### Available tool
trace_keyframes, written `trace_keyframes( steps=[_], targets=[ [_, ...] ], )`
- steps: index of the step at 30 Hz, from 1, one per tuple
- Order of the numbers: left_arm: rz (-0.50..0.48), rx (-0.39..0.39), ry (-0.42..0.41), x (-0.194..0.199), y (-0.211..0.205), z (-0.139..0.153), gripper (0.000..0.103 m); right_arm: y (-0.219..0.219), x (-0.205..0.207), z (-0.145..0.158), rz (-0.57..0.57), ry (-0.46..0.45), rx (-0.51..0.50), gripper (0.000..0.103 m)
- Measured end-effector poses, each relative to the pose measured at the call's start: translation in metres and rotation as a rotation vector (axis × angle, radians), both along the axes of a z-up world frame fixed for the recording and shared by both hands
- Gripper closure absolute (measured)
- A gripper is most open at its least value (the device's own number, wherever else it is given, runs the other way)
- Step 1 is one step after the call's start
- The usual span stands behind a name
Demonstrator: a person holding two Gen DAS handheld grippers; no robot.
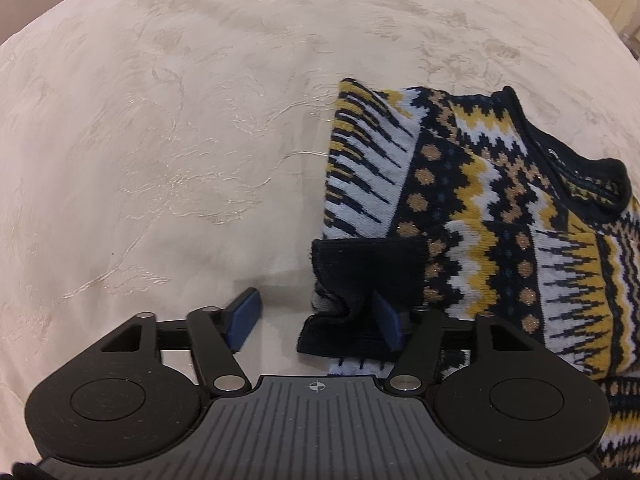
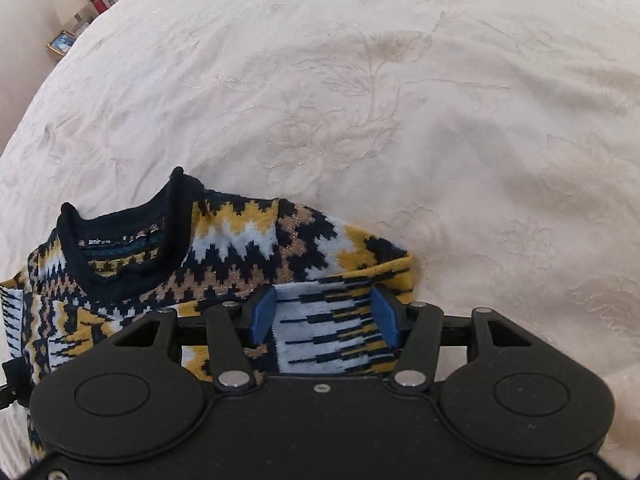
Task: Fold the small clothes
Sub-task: 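Lay the cuff flat along the sweater side and open the left gripper, then move both grippers to the ribbed hem of the sweater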
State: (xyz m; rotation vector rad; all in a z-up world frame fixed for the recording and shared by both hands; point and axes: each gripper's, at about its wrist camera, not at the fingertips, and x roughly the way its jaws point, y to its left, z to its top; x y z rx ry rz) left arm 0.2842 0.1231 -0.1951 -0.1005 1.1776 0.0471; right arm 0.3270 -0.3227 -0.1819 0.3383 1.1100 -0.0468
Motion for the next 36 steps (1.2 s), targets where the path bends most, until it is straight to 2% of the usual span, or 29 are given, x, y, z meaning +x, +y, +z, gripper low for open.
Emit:
trace_keyframes(
  steps=[6,14,19,29,36],
  targets=[
    [-0.020,-0.016,-0.003,-0.001,0.007,-0.002,0.022,0.009,-0.024,0.018,0.012,-0.021,-0.008,0.040],
    [-0.040,-0.087,-0.018,-0.014,0.022,-0.002,0.021,0.033,-0.083,0.040,0.027,-0.023,0.001,0.036],
    [-0.045,-0.122,0.000,-0.033,0.034,-0.002,0.021,0.048,-0.125,0.047,0.036,-0.001,0.006,0.036],
    [-0.165,-0.142,0.039,-0.085,0.045,-0.003,0.021,0.070,-0.213,0.035,-0.023,0.077,0.005,0.036],
    [-0.175,-0.166,0.056,-0.122,0.045,0.000,0.021,0.077,-0.258,0.029,-0.050,0.097,0.022,0.036]
  ],
)
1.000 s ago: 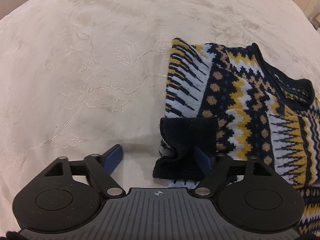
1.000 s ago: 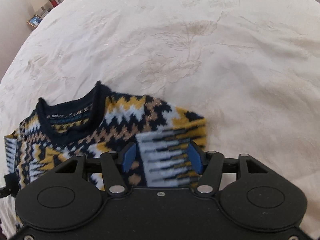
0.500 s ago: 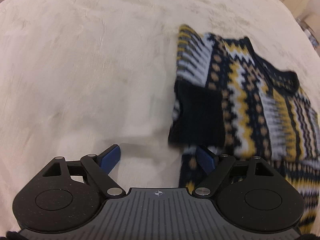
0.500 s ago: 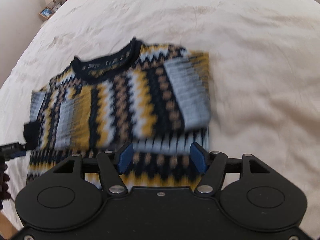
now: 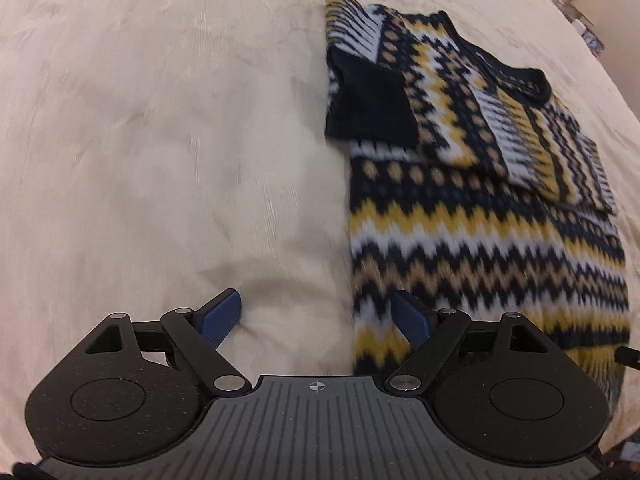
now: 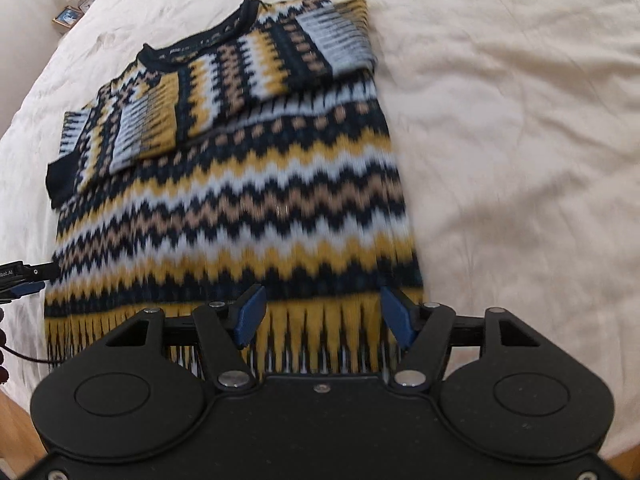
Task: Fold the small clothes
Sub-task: 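Move both grippers to the ribbed hem of the sweater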
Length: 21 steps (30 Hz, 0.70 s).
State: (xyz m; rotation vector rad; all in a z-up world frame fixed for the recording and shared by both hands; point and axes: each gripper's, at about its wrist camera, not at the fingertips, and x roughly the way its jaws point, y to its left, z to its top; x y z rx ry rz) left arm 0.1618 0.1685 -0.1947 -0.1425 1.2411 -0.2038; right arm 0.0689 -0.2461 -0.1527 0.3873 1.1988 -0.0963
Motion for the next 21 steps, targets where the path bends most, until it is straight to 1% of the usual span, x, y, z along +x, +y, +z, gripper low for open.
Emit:
trace_keyframes(
  steps=[6,11,15,21],
  targets=[
    [0.014,-0.038,0.008,-0.037,-0.007,0.008,0.021,0.002,-0.025,-0.001,0.032,-0.009,0.019,0.035],
    [0.030,-0.036,0.009,-0.075,-0.016,0.016,0.021,0.001,-0.043,-0.002,0.070,-0.031,0.036,0.035],
    [0.011,-0.031,0.007,-0.103,-0.024,0.020,0.021,-0.001,-0.061,-0.003,0.085,-0.053,0.052,0.035],
    [-0.011,-0.035,0.000,-0.135,-0.035,0.023,0.021,-0.002,-0.086,-0.009,0.116,-0.056,0.069,0.035]
  ],
)
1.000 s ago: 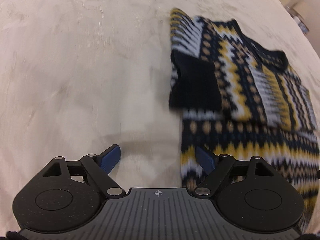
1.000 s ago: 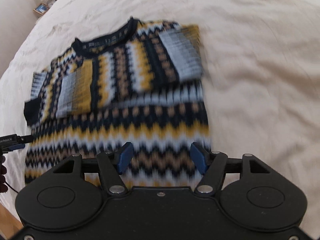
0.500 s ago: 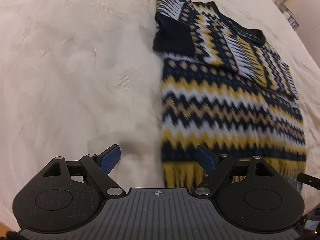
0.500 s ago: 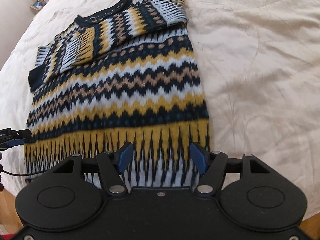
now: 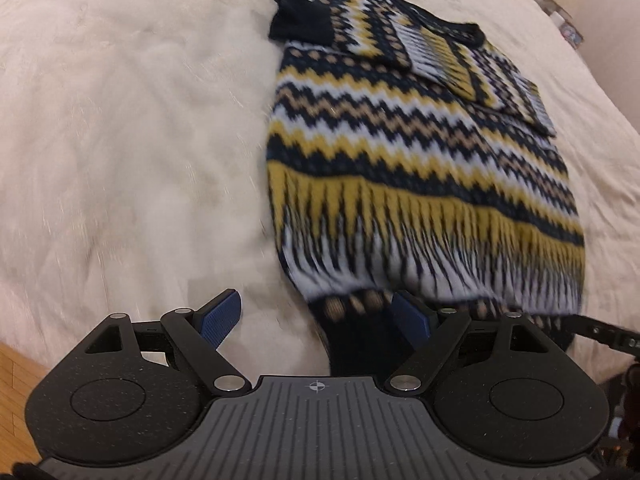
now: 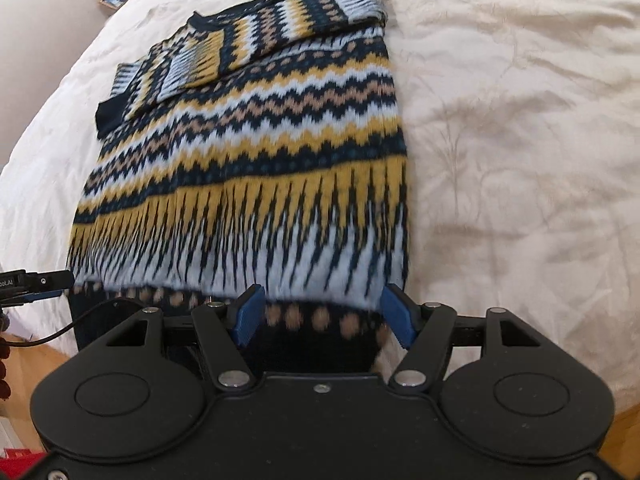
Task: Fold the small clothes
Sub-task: 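Move both grippers to the ribbed hem of the sweater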
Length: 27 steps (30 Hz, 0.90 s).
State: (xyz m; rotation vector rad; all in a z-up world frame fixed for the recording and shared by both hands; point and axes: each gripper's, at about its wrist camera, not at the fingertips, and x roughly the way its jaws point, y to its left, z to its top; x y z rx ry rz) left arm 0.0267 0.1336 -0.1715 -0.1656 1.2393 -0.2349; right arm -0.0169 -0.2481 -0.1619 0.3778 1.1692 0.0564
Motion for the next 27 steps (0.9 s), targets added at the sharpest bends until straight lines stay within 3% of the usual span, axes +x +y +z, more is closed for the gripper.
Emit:
trace_keyframes(
  steps=[10,20,27],
  targets=[
    [-0.082,0.027,-0.008,-0.030,-0.022,-0.007,0.021,-0.004,-0.026,-0.009,0.022,0.010,0.000,0.035],
    [-0.082,0.018,-0.038,-0.018,-0.034,-0.014,0.021,-0.003,-0.023,-0.022,0.038,0.021,0.008,0.034],
    [-0.051,0.021,-0.013,-0.006,-0.040,-0.028,0.021,-0.008,-0.018,-0.028,-0.011,0.019,0.077,0.029]
  ],
)
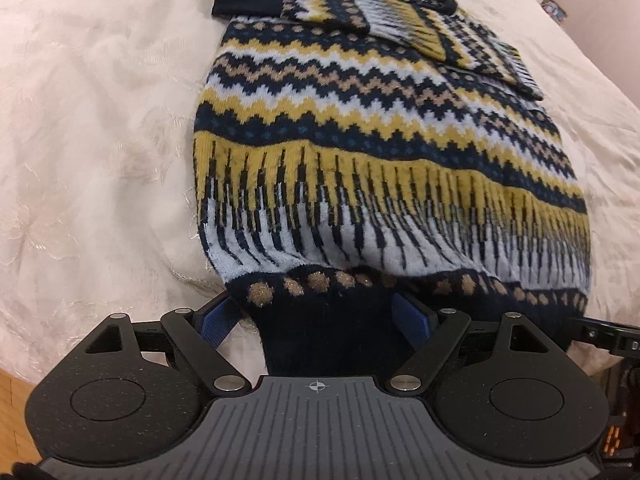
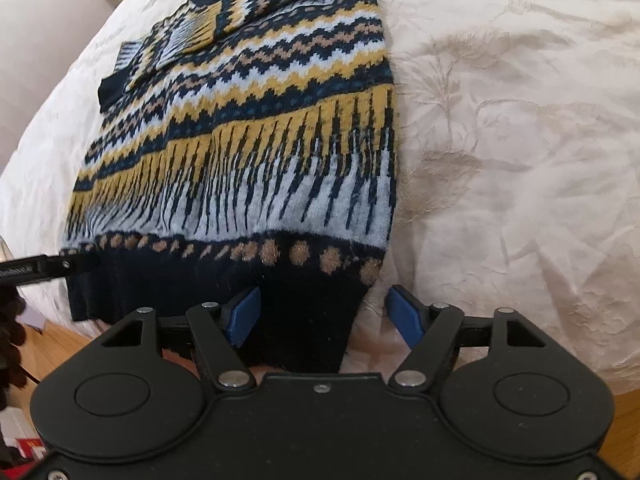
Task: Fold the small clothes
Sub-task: 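Move both grippers to the ribbed hem of the sweater, then grasp the hem with the left gripper while the right gripper grasps the hem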
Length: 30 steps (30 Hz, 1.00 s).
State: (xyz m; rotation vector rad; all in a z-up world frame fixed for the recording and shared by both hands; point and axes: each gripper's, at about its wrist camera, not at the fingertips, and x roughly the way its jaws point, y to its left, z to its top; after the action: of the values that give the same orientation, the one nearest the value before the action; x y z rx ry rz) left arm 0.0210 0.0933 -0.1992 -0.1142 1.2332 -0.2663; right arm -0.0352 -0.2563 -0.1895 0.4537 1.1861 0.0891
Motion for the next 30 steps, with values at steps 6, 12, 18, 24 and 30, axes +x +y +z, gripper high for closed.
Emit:
trace_keyframes(
  steps=[6,12,18,24,30],
  targets=[
    [0.017,0.002,0.026,0.005,-0.001,-0.011,0.020,-0.002,0.004,-0.006,-0.030,0.005,0.037,0.028],
    [0.029,0.011,0.014,0.002,-0.002,-0.013,0.019,-0.004,0.004,-0.010,-0.030,0.007,0.052,0.026],
    [0.041,0.006,-0.006,-0.004,0.005,-0.004,0.058,-0.001,0.008,-0.005,0.002,0.016,0.074,0.055],
    [0.049,-0.057,-0.034,-0.013,0.018,0.011,0.093,0.008,0.006,0.008,0.042,-0.021,0.061,0.086],
    [0.112,-0.155,-0.074,-0.015,0.031,0.038,0.097,-0.004,0.000,0.038,0.023,-0.116,0.145,0.090]
  ],
)
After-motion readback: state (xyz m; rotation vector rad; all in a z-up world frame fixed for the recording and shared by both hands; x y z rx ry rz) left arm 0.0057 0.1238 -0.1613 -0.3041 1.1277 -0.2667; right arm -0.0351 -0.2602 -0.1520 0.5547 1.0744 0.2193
